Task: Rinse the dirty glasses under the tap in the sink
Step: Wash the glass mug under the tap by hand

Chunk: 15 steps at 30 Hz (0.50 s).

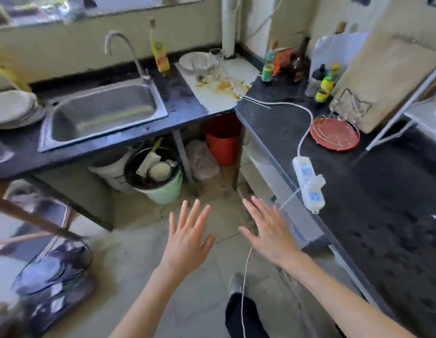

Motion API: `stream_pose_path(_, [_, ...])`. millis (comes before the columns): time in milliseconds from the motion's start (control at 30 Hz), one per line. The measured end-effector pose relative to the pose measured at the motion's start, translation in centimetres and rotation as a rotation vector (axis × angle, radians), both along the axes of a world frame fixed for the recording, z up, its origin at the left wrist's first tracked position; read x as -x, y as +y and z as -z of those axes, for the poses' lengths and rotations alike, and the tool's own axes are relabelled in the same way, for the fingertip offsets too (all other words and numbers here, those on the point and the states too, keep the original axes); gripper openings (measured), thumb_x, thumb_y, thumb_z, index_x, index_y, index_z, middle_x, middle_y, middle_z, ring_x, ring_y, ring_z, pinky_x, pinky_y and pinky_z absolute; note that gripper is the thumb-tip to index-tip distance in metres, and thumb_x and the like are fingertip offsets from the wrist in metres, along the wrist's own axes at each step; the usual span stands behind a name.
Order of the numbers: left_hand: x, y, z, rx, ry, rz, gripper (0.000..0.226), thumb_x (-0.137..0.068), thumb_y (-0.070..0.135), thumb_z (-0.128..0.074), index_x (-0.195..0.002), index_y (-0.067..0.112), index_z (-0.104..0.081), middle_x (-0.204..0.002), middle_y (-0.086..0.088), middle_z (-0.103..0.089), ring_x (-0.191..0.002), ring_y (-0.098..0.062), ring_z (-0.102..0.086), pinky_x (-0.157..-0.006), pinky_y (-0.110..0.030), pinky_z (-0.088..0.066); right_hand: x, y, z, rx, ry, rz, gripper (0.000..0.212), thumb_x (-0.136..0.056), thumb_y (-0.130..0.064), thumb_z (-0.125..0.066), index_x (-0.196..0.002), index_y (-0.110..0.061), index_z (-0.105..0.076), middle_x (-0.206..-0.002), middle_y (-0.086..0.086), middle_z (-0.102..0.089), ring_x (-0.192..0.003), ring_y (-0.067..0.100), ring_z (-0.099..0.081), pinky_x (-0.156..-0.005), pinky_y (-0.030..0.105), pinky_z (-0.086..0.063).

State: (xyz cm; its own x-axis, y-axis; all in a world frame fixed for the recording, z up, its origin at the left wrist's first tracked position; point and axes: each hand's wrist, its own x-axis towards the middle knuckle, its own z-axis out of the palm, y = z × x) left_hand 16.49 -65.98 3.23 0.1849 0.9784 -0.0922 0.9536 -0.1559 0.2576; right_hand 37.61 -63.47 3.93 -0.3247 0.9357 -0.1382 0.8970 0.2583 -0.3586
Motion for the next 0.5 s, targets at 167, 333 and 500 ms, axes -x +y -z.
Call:
stream_pose_path(167, [4.8,6.2,-0.8,-0.082,0.015,-0.135,0.082,-0.077,0.063,-0.006,-0.149,0.025,-0.014,-0.158,0.0,-0.004,-0.136,-0.021,0.022,-0.108,-0.045,0.01,5.1,9.5,-0.4,-0.074,0.044,-0.108,0.08,-0.078,-0.065,-0.008,-0.149,-0.028,-0.013,-0.158,0.0,-0.012,-0.146,0.016,-0.007,-0.116,0.035,0.003])
stream_pose_path(333, [6.8,15.9,-1.9,-0.061,0.051,-0.249,0.071,-0.084,0.055,-0.023,-0.142,0.016,-0.037,-0.15,-0.009,-0.033,-0.14,-0.034,-0.018,-0.107,-0.058,-0.018,7.9,20.5,-2.3,-0.125,0.045,-0.185,0.065,-0.095,-0.051,-0.036,-0.15,-0.028,-0.01,-0.159,0.0,-0.007,-0.146,0.016,-0.002,-0.117,0.037,0.003])
stream_pose_path(500, [5.4,24.3,-3.5,-0.066,0.015,-0.218,0.073,-0.083,0.055,-0.021,-0.145,0.019,-0.031,-0.153,-0.007,-0.024,-0.14,-0.029,-0.001,-0.109,-0.055,-0.009,8.2,30.0,-4.0,-0.171,0.013,-0.196,0.064,-0.096,-0.049,-0.036,-0.15,-0.027,-0.01,-0.158,0.0,-0.008,-0.146,0.016,-0.002,-0.118,0.036,0.002])
